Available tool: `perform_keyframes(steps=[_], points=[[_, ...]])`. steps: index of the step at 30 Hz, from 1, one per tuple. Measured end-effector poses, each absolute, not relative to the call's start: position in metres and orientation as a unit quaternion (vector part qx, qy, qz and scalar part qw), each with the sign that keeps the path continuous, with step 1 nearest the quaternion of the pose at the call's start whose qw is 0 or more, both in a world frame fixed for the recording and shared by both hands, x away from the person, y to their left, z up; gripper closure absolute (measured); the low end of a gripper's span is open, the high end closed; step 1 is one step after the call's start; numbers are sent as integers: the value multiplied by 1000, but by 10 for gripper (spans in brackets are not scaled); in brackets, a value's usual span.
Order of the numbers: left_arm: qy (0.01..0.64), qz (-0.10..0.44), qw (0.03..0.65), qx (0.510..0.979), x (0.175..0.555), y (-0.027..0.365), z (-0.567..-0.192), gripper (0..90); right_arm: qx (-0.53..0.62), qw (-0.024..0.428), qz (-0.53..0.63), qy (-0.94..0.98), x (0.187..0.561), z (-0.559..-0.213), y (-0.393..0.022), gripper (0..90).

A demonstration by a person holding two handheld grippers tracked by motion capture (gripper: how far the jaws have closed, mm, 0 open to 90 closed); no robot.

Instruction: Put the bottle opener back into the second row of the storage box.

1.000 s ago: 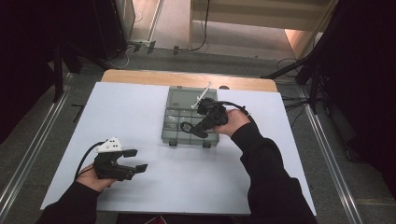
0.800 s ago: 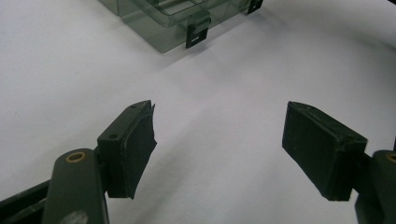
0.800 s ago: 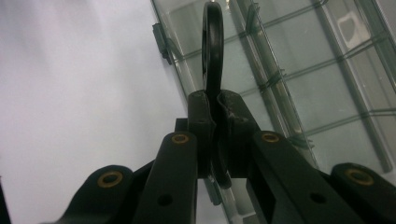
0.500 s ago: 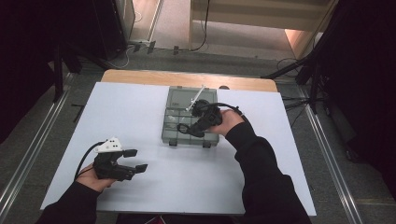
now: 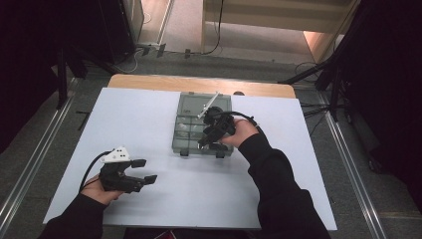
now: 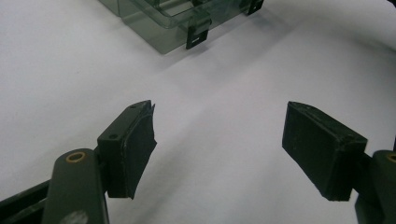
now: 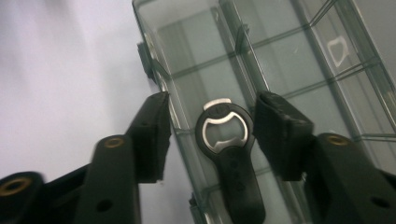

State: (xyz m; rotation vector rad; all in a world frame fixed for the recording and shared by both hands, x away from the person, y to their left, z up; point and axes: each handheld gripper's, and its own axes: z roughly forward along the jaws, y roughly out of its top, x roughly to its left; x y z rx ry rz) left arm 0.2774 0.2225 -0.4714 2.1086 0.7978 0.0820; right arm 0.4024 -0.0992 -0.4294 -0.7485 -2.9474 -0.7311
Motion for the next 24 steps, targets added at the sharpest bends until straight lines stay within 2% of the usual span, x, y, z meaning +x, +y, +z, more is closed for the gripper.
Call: perform_keyframes(steps=[14, 17, 24], points=[[320, 34, 426, 845, 277, 224, -472, 252, -323, 21, -292, -900, 382, -426, -118, 291], [321, 36, 427, 845, 277, 223, -472, 253, -339, 32, -305, -889, 376, -426, -123, 283], [321, 36, 425, 846, 277, 223, -472, 252, -355, 24, -315, -880, 363, -427, -126, 257]])
